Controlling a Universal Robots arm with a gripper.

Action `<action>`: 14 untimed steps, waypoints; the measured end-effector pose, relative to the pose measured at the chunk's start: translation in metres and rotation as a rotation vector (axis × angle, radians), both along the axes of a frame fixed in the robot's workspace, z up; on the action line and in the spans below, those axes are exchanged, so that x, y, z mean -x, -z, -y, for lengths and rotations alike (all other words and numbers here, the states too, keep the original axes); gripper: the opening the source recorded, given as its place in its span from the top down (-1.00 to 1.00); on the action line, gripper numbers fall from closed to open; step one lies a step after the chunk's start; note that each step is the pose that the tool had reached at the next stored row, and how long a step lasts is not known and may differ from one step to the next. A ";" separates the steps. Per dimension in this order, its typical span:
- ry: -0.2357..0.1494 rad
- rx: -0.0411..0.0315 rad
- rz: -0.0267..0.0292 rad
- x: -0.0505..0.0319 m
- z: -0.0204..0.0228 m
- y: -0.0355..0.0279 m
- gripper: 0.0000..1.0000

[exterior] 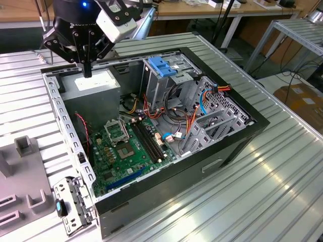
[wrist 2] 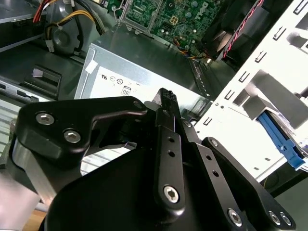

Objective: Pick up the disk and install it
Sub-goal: 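Reach for the disk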

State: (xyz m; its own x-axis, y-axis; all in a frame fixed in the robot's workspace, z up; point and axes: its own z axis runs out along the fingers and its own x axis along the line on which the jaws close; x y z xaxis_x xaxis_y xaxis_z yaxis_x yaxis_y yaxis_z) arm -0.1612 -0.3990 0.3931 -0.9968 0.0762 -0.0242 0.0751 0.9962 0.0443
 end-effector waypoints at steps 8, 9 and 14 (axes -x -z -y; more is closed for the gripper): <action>0.000 -0.0001 0.0000 0.0057 0.0000 0.0000 0.79; 0.000 -0.0001 0.0000 0.0063 0.0000 0.0000 0.79; 0.000 -0.0001 0.0001 0.0105 0.0000 0.0001 0.79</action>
